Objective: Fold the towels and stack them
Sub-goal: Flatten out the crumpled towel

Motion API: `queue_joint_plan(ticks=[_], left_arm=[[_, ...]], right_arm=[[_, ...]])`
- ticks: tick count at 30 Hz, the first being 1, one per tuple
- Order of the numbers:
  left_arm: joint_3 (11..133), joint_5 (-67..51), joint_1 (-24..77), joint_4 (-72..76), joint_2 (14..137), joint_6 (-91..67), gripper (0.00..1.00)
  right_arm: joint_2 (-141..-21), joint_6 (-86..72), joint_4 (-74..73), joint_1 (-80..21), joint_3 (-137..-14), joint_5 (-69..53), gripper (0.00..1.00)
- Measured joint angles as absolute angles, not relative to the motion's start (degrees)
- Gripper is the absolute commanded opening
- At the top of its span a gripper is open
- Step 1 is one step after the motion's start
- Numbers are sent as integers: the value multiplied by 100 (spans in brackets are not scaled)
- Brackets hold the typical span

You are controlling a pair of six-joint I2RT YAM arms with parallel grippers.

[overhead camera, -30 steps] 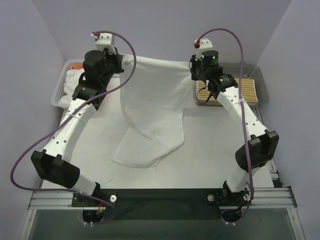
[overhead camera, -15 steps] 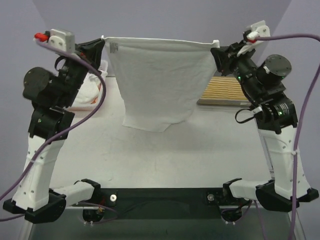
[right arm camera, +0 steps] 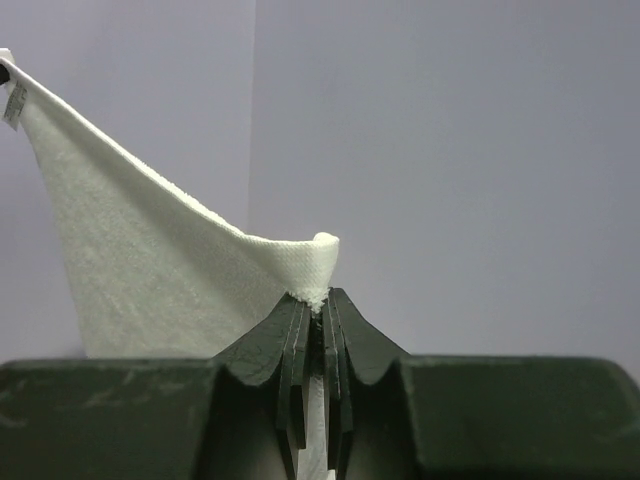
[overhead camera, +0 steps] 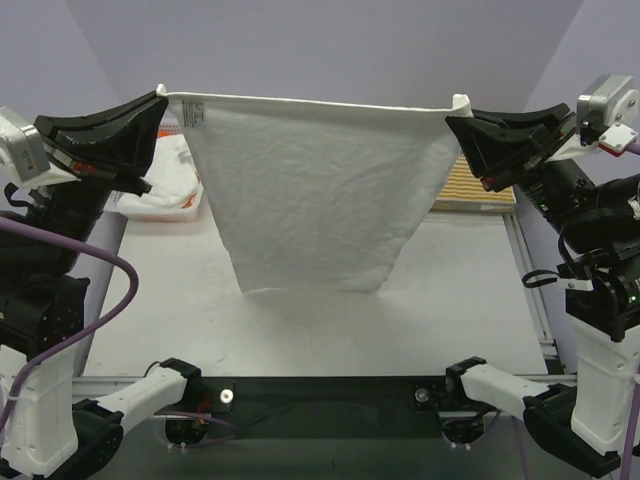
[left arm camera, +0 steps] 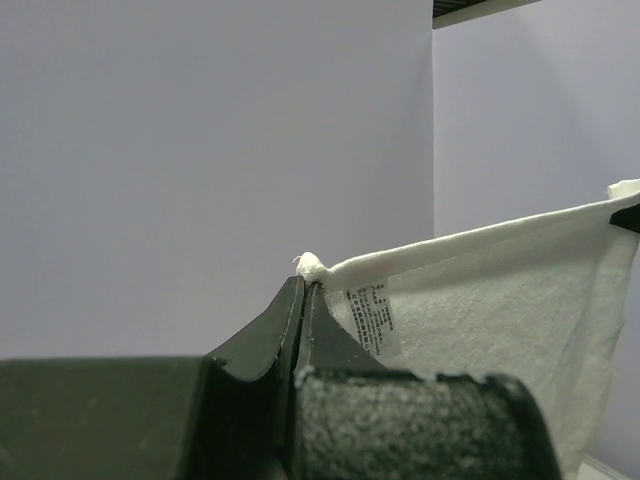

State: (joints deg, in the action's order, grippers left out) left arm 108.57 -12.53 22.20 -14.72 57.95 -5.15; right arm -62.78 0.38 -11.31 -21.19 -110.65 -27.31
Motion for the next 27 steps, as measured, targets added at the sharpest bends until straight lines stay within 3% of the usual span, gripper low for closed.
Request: queue_joint_plan(ticks=[7,14,20,27], left_arm=[[10945,-633,2211,-1472,6364,-478,0],[9703,674,2029,-1022,7465,-252,0],[9120,1081,1437,-670,9732,-467,0],[9883,1081,1142,-663,11657,-709,0]], right_arm=[[-6796,3,-838,-2097,-11279,-2499,0],[-8261,5,-543,-1931,-10899,-1809,0],[-10610,49,-362,-1734,-10914,-1420,0],[-12497,303,-47,-1702,-11356,-1240,0]])
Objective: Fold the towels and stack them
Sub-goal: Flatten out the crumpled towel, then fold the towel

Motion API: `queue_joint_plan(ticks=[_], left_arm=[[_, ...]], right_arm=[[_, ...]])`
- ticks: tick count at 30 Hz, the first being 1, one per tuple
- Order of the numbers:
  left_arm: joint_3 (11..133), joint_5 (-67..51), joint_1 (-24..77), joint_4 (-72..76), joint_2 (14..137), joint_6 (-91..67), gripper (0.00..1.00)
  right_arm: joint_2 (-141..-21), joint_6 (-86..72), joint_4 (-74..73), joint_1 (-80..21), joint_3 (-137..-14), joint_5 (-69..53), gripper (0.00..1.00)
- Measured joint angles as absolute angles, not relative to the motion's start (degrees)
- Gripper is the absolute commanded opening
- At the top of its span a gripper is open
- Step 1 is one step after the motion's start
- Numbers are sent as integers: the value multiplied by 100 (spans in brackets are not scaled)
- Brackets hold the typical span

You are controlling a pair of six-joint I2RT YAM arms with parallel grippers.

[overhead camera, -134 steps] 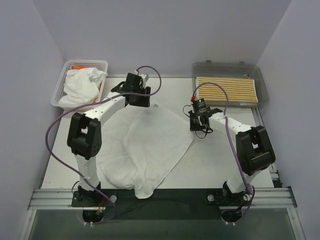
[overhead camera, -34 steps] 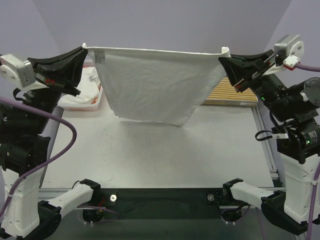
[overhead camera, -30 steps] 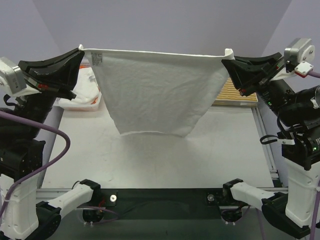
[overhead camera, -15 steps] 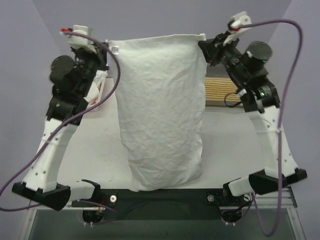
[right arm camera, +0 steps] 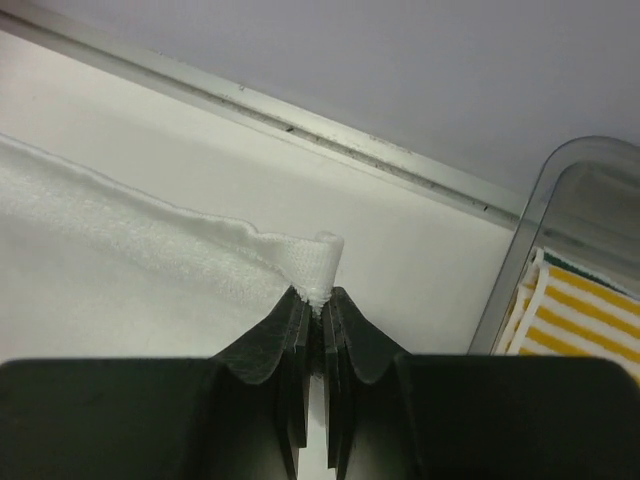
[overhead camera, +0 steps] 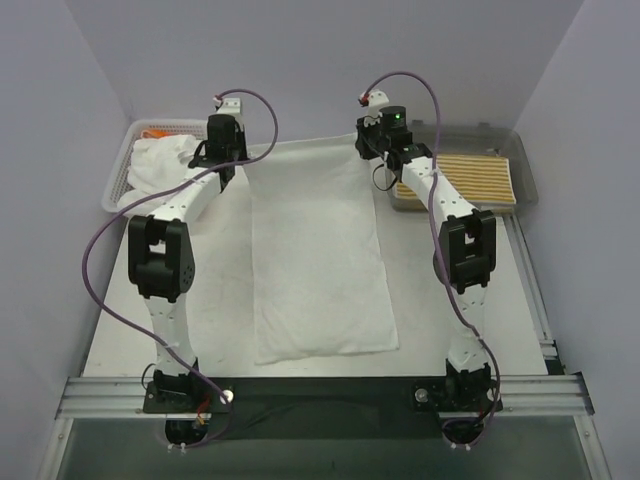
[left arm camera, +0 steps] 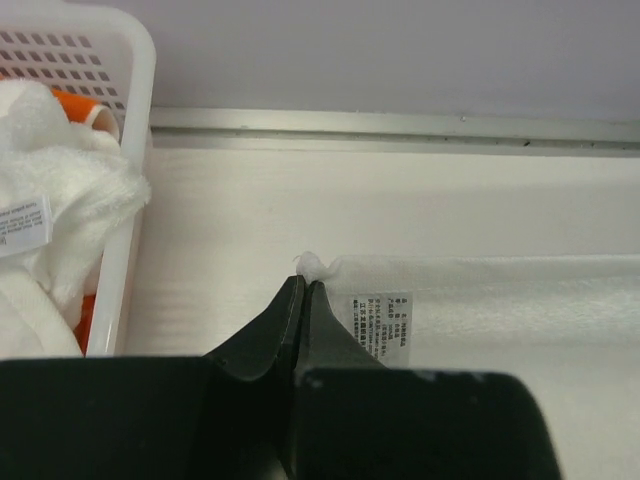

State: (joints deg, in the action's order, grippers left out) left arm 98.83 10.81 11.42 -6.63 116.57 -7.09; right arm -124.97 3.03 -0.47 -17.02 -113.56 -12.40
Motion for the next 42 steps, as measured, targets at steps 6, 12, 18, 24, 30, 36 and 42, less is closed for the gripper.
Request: queue_joint_plan(ticks=[6,12,18,24,30,36,42], left_arm=[[10652,993,1048,-534,12060,-869,0],[10639,770,950,-228,12057,-1072,0],[9745,493,899,78,11764,-1304,0],[8558,242,888,224,11126,-1590,0],[7769,43,888,377,10549,-1789,0],[7290,-86,886,366,10219,-1837,0],[7006,-303,884,8,10169,-1911,0]], right_arm=[[-12645,528,631,-1695,-11594,-1142,0],[-12632,613,1037,-1693,-11548,-1160,0],[-12381,589,1046,-1691,-10748,-1297,0],[-11839,373,799,-1691,-9743,-1492,0],[-11277,5,572,-1691,-8882,-1667,0],[-11015,-316,167,-1693,-8613,-1758,0],[-11015,-696,-401,-1691,-8545,-1809,0]])
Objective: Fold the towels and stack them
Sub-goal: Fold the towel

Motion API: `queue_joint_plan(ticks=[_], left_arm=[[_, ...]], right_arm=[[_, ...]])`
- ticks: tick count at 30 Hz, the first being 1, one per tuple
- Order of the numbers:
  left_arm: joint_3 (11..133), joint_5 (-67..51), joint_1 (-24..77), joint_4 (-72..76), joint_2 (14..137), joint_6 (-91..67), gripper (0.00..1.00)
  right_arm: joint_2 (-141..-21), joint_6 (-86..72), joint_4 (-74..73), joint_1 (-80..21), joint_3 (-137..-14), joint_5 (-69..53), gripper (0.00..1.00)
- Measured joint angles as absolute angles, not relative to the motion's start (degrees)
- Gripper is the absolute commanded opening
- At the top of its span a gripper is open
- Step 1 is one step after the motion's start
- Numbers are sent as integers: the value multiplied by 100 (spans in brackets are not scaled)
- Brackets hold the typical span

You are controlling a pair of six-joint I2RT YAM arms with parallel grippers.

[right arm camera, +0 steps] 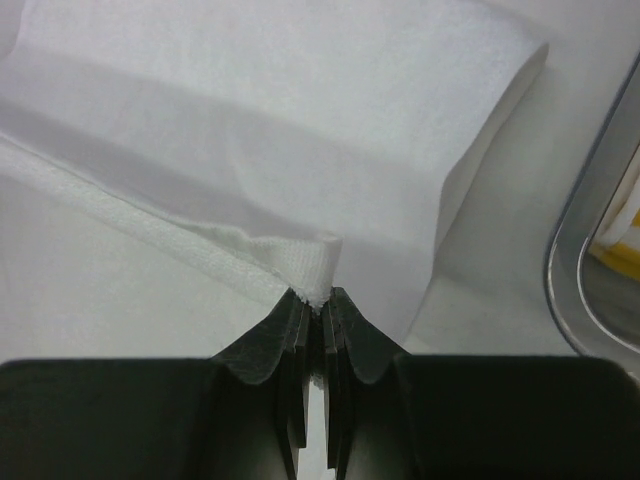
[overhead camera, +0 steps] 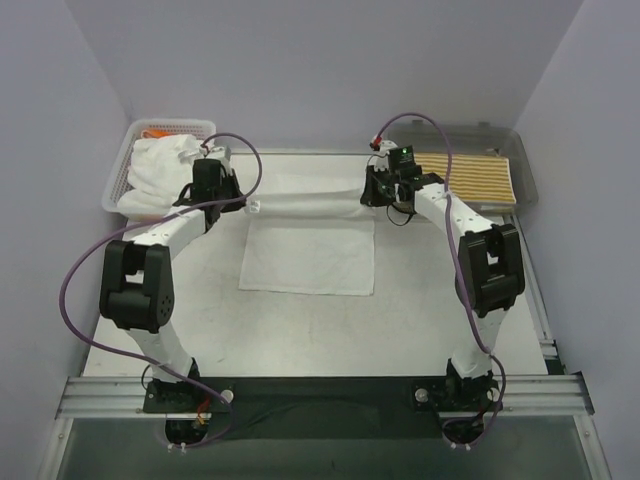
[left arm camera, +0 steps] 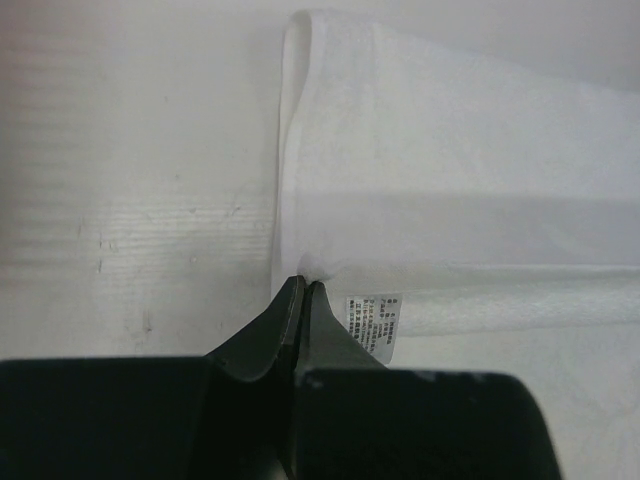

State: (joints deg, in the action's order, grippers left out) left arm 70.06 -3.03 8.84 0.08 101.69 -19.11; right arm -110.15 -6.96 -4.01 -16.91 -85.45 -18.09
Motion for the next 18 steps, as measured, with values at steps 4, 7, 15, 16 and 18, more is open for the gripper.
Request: queue_joint_plan(ticks=[4,7,15,16,18], left_arm=[[6794,-392,882,-281,10167,-1951,0],[6676,-454,882,-471,10167,-1999,0],[6888,-523,882,-906,10130,-2016,0],[6949,-528,882,-965,10079,-2016,0],[7032,-545,884,-1020,9896,-2018,0]], right_arm=[[-11026,-941,-652,-1691,-8366,-1887,0],[-11061,-1092,-808,-1693,-8278,-1896,0],[-11102,-1212,-937,-1691,-8261,-1831,0],[-11100,-1205,-952,-1693,-8272,-1802,0],[-11061,-1199,-1002,-1693,-8305,-1763,0]])
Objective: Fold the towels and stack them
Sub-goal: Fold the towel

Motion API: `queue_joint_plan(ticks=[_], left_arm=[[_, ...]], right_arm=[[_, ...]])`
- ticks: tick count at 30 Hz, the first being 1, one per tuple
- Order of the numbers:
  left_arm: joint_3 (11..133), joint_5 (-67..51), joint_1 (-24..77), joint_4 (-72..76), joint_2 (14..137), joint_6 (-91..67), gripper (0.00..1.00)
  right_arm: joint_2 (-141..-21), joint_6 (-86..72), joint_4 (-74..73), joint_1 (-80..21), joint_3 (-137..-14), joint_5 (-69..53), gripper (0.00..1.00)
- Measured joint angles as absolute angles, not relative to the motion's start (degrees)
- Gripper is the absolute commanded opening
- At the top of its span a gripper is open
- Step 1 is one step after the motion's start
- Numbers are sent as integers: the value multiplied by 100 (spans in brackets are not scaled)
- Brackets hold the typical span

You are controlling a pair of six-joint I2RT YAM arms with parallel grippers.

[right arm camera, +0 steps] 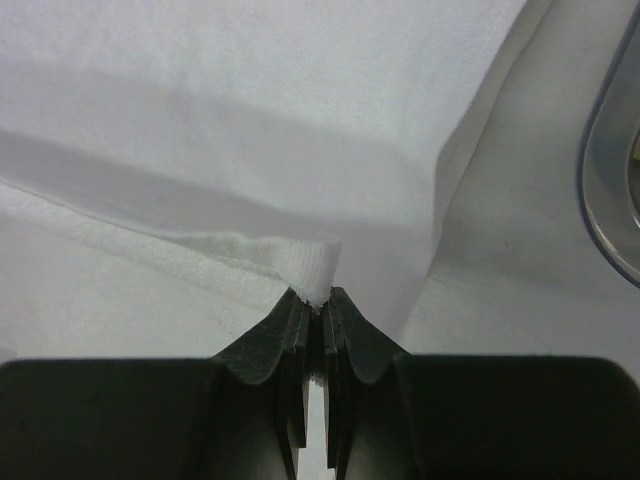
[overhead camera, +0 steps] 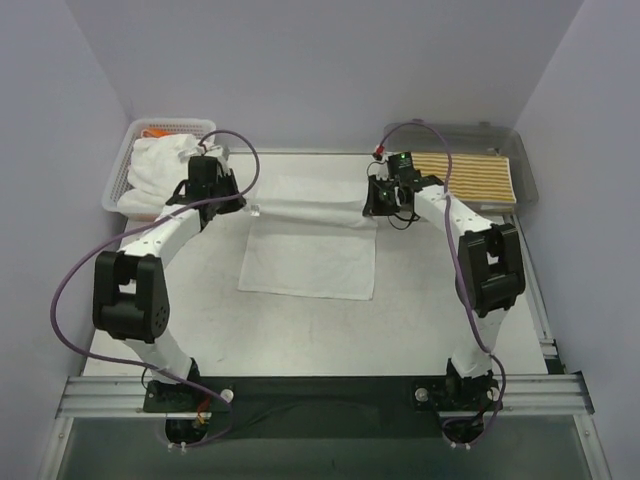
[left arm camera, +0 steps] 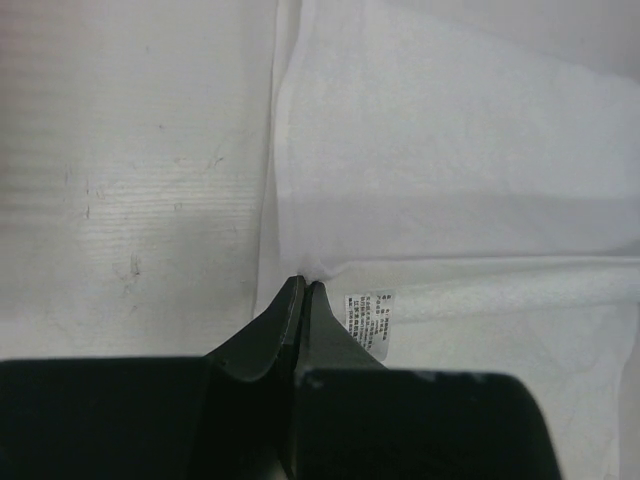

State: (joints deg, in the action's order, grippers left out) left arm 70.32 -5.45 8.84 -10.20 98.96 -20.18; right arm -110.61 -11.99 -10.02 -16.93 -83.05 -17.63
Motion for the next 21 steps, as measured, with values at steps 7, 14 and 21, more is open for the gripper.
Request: queue_joint_plan(ticks=[7,14,21], left_arm=[[7011,-672,886,-1090,8779,-2034,0],[5881,-862,941,-1066,8014,-2182,0],[4764,-886,1046,-1160,8508,-2462,0]], right_arm=[[-10075,-1269,-1166,-1708,-8169,-1743,0],[-9098,-1653,-1194,-1767,-7087,-1942,0],[-10077,-1973,-1299,-1931,-6254,-2051,0]])
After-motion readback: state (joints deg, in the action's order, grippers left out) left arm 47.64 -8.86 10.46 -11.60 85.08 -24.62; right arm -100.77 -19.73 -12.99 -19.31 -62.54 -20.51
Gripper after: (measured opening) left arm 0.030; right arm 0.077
